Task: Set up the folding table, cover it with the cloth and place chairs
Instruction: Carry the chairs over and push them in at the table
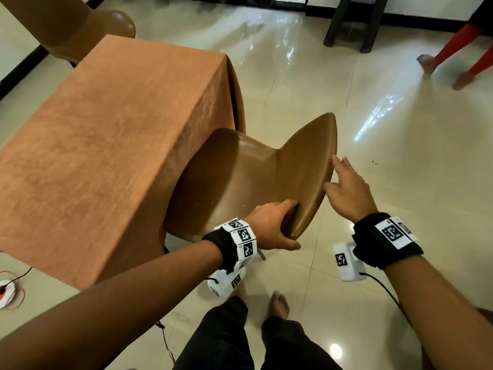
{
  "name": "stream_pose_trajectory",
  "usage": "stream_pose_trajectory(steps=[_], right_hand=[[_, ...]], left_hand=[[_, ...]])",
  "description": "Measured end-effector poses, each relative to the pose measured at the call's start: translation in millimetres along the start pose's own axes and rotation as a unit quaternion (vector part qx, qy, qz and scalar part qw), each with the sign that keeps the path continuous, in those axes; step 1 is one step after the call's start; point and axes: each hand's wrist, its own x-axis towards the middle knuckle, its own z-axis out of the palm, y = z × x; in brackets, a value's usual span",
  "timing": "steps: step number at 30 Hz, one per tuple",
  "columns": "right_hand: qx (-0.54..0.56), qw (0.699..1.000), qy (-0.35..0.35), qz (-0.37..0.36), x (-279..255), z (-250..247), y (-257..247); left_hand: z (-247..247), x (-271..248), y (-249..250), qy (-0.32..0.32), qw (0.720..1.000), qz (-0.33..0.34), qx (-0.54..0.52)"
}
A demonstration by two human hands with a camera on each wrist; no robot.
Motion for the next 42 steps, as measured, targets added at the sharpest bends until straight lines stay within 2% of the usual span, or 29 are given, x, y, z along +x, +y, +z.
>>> stream_pose_trajectory(steps=[3, 9, 15, 25, 35, 42], right_hand=[[0.142, 0.987, -0.029, 0.064, 11, 3, -4], [0.119, 0.989, -0.009, 0.091, 43, -8, -11], [0.033, 0.995, 0.020, 0.087, 36, 0, -5], [0.031, 0.995, 0.019, 0.094, 42, 6, 5], [0.087, 0.992, 0.038, 0.079, 21, 16, 2], [0.137, 0.983, 0.001, 0.121, -51, 43, -24]], left_hand=[[-1, 5, 4, 0.004, 1.000, 0.006, 0.027], [-11, 26, 25, 0.012, 0.998, -0.007, 0.054], [-8, 25, 33, -0.030, 0.992, -0.004, 0.121], [-9, 26, 39, -0.055, 0.989, 0.003, 0.139], [1, 8, 18, -0.004, 0.998, -0.022, 0.066], [21, -46, -29, 0.017, 0.996, -0.077, -0.048]])
